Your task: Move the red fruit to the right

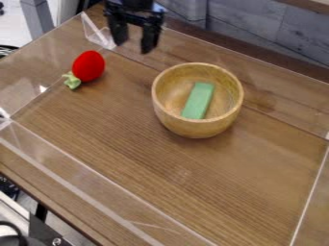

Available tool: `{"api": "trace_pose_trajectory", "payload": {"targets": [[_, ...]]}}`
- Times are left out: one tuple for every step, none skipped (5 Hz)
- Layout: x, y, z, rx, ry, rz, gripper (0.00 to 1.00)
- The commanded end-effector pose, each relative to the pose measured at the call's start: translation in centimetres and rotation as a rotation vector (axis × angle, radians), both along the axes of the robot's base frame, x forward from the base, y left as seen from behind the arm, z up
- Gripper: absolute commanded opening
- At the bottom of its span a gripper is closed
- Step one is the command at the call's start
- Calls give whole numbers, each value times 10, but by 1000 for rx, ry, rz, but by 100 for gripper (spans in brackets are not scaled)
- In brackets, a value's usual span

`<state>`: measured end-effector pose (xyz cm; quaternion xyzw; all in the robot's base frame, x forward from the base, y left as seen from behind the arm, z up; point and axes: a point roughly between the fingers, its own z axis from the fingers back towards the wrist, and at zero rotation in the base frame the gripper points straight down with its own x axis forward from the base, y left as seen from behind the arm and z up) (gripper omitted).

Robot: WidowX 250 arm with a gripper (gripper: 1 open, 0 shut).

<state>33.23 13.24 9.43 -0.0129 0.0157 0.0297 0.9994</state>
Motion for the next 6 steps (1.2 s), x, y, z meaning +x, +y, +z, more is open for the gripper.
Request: {"api": "trace_pose_trajectory", "payload": {"targets": [[4,26,11,49,-45,-5,100],[3,36,-1,60,-23,-1,100],[-5,30,0,61,-12,-48,100],[-13,25,3,55,-10,-96,100],[-10,28,3,55,-11,-74,100],[-8,30,2,53,-12,-59,100]]}}
